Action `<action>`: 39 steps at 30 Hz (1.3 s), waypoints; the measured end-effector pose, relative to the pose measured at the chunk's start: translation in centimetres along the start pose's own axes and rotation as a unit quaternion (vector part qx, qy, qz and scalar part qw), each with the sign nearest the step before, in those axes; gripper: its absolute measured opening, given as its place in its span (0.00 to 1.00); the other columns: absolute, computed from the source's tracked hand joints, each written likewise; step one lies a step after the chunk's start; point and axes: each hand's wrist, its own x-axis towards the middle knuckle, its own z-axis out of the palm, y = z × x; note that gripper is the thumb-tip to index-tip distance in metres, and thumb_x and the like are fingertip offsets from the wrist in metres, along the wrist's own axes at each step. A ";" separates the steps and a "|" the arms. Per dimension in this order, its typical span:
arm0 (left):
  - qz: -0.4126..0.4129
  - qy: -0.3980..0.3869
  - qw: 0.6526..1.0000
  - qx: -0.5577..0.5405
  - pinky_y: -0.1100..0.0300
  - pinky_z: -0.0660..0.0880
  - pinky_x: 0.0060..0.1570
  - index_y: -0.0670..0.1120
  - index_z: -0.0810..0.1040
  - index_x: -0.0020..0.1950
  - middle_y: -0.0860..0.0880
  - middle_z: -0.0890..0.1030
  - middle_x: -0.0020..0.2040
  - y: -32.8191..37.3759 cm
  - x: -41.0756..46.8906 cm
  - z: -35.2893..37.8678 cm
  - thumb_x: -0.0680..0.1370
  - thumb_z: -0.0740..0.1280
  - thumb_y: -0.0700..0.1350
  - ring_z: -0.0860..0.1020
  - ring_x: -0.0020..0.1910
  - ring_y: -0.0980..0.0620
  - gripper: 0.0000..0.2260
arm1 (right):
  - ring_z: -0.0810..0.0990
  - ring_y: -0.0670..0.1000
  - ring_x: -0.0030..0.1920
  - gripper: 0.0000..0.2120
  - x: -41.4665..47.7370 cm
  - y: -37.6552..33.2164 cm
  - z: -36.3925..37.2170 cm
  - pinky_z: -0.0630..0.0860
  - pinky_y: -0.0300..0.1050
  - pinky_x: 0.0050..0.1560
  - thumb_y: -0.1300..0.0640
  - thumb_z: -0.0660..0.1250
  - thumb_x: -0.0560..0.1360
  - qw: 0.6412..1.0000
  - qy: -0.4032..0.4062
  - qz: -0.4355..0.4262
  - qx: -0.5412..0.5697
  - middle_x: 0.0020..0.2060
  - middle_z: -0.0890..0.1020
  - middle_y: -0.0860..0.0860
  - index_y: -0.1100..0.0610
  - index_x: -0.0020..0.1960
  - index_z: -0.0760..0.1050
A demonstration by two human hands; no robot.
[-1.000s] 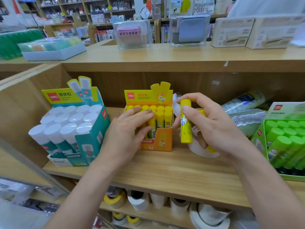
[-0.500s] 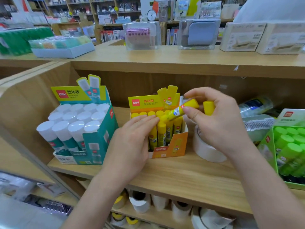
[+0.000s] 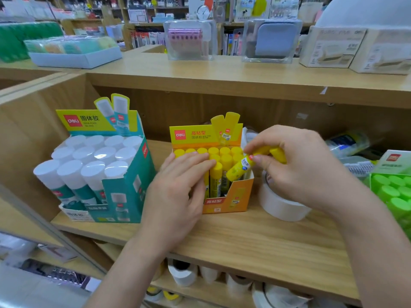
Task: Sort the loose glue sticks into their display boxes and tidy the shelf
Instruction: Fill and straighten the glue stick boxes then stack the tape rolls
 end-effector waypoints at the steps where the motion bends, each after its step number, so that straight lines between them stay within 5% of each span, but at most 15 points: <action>1: -0.002 -0.001 1.000 -0.002 0.58 0.59 0.72 0.51 0.78 0.64 0.56 0.77 0.64 -0.1 0.0 0.0 0.78 0.58 0.47 0.70 0.67 0.60 0.17 | 0.76 0.48 0.48 0.07 0.1 -0.2 0.3 0.74 0.48 0.50 0.58 0.71 0.73 1.000 -0.016 -0.003 -0.010 0.46 0.78 0.45 0.47 0.49 0.82; 12: -0.008 0.013 0.999 -0.037 0.56 0.62 0.72 0.50 0.80 0.61 0.59 0.77 0.61 -0.3 0.0 -0.1 0.77 0.64 0.41 0.72 0.66 0.59 0.15 | 0.76 0.44 0.41 0.11 0.6 -0.3 1.7 0.69 0.26 0.42 0.57 0.77 0.67 1.000 -0.014 -0.012 0.008 0.41 0.76 0.43 0.51 0.48 0.82; 21: 0.010 0.008 0.999 -0.030 0.53 0.64 0.69 0.50 0.80 0.61 0.54 0.81 0.58 1.0 0.6 -0.6 0.77 0.64 0.42 0.75 0.62 0.58 0.14 | 0.78 0.49 0.40 0.10 1.1 -1.0 2.4 0.77 0.50 0.42 0.48 0.78 0.65 1.000 -0.001 -0.003 0.021 0.36 0.80 0.46 0.44 0.37 0.76; 26: 0.026 -0.009 0.999 -0.017 0.52 0.65 0.67 0.51 0.80 0.60 0.55 0.82 0.57 1.3 1.3 -0.4 0.77 0.63 0.46 0.75 0.60 0.58 0.13 | 0.77 0.52 0.40 0.06 0.7 -1.0 2.9 0.77 0.52 0.42 0.48 0.76 0.66 1.000 0.001 0.013 0.006 0.34 0.80 0.48 0.46 0.38 0.80; 31: 0.054 -0.024 0.998 0.015 0.49 0.72 0.61 0.51 0.81 0.59 0.56 0.82 0.56 1.2 1.4 -0.1 0.76 0.64 0.50 0.76 0.59 0.56 0.14 | 0.77 0.49 0.48 0.02 0.9 -1.1 1.1 0.75 0.52 0.49 0.47 0.72 0.71 0.996 -0.077 0.006 -0.042 0.43 0.83 0.45 0.43 0.44 0.83; 39: 0.089 -0.007 0.992 0.087 0.54 0.78 0.53 0.48 0.85 0.52 0.53 0.84 0.52 1.3 2.1 0.0 0.77 0.63 0.52 0.78 0.56 0.51 0.13 | 0.79 0.45 0.53 0.14 1.4 -0.8 0.8 0.77 0.50 0.54 0.58 0.65 0.72 0.989 -0.145 0.029 -0.022 0.49 0.83 0.40 0.41 0.48 0.83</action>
